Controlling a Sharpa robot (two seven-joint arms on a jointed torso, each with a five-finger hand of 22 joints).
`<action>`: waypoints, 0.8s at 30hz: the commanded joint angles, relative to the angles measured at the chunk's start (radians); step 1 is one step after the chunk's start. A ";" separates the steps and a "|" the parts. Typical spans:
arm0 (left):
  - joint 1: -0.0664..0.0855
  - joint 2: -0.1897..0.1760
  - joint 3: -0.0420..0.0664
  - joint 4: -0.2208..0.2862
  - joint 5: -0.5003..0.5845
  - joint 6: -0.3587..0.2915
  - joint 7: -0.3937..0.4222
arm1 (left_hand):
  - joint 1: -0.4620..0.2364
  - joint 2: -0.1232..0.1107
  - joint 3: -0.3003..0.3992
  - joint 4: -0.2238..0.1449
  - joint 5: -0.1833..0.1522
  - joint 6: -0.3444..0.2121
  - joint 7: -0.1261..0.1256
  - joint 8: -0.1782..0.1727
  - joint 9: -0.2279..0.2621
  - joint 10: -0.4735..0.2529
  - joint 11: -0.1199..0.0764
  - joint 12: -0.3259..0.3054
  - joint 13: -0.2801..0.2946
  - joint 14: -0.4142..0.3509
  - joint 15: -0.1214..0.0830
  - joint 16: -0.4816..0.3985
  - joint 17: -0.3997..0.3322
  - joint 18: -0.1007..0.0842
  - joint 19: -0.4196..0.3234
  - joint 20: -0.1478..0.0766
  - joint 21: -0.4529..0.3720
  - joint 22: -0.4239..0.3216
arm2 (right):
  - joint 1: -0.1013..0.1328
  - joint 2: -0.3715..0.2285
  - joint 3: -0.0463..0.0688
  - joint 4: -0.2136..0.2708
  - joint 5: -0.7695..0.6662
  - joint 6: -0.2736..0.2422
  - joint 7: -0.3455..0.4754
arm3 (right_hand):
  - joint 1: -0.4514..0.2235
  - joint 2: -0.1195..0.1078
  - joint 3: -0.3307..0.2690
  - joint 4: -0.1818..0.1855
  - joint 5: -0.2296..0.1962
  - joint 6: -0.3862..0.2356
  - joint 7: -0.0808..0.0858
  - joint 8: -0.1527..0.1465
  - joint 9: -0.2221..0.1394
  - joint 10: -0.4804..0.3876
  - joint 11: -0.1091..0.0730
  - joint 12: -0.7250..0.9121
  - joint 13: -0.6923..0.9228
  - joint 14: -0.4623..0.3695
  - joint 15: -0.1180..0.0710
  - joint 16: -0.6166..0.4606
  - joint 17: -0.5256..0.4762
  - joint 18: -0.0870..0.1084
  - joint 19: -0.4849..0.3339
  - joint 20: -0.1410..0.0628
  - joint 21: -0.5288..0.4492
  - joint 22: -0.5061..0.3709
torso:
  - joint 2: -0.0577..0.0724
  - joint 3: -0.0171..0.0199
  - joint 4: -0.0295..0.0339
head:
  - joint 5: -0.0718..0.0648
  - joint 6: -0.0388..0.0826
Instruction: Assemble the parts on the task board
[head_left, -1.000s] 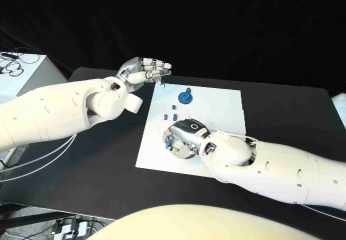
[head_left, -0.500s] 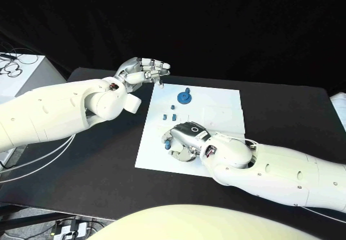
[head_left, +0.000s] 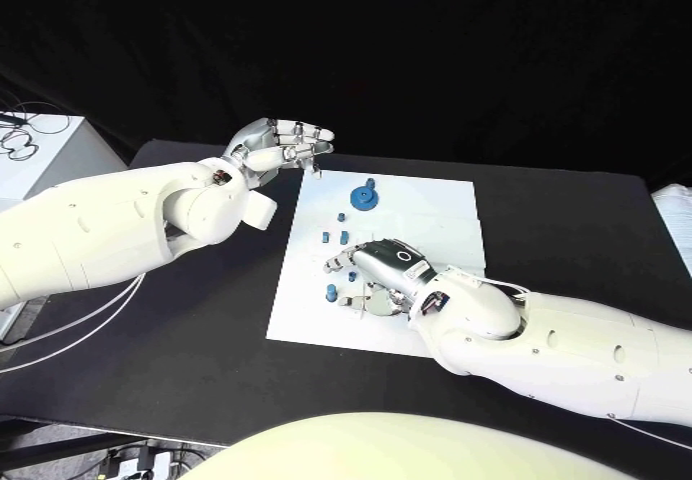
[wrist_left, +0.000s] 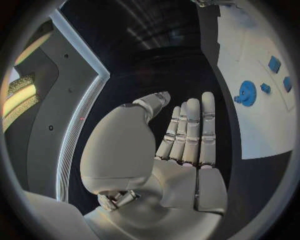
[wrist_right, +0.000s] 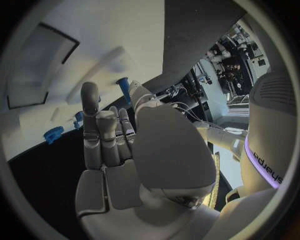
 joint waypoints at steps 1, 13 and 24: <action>-0.001 0.001 0.001 -0.002 0.004 0.017 0.005 | -0.001 0.007 -0.003 0.000 0.003 0.001 0.005 0.002 0.000 -0.003 0.000 0.004 -0.002 -0.006 -0.003 -0.003 -0.001 0.014 0.007 0.002 -0.004 -0.001 | 0.009 -0.029 0.007 0.024 0.098 -0.103 0.069 | 0.014 0.003 0.005 0.014 0.010 0.001 0.010 -0.003 0.000 0.020 -0.012 0.027 0.003 0.018 -0.009 0.014 0.017 0.010 0.023 -0.004 0.025 0.024 | -0.001 -0.0007 -0.0002 | -0.012 0.009; -0.011 -0.007 0.001 0.002 0.009 0.023 0.008 | 0.001 0.008 -0.005 0.001 0.003 0.001 0.005 0.003 0.000 -0.006 0.000 0.007 -0.002 -0.007 -0.003 -0.002 -0.002 0.014 0.009 0.002 -0.007 -0.003 | 0.107 -0.259 0.026 0.129 0.533 0.005 0.102 | -0.041 0.006 0.118 0.046 0.020 0.089 0.004 0.034 0.001 0.336 -0.064 0.123 0.007 0.184 -0.057 0.144 0.272 -0.044 0.191 -0.047 0.319 0.300 | -0.011 -0.0026 -0.0086 | -0.061 0.035; -0.024 -0.033 0.001 0.033 0.013 0.022 0.011 | 0.000 0.007 -0.006 0.002 0.003 0.000 0.005 0.003 0.000 -0.006 0.000 0.007 -0.002 -0.007 -0.003 -0.002 -0.002 0.014 0.009 0.002 -0.007 -0.004 | 0.136 -0.468 0.014 0.191 0.614 0.148 -0.042 | -0.211 0.009 0.068 0.046 0.027 0.122 -0.038 0.138 0.045 0.617 -0.107 0.980 1.099 0.255 -0.095 0.250 0.526 -0.089 0.274 -0.087 0.536 0.521 | -0.019 -0.0019 -0.0215 | -0.116 0.033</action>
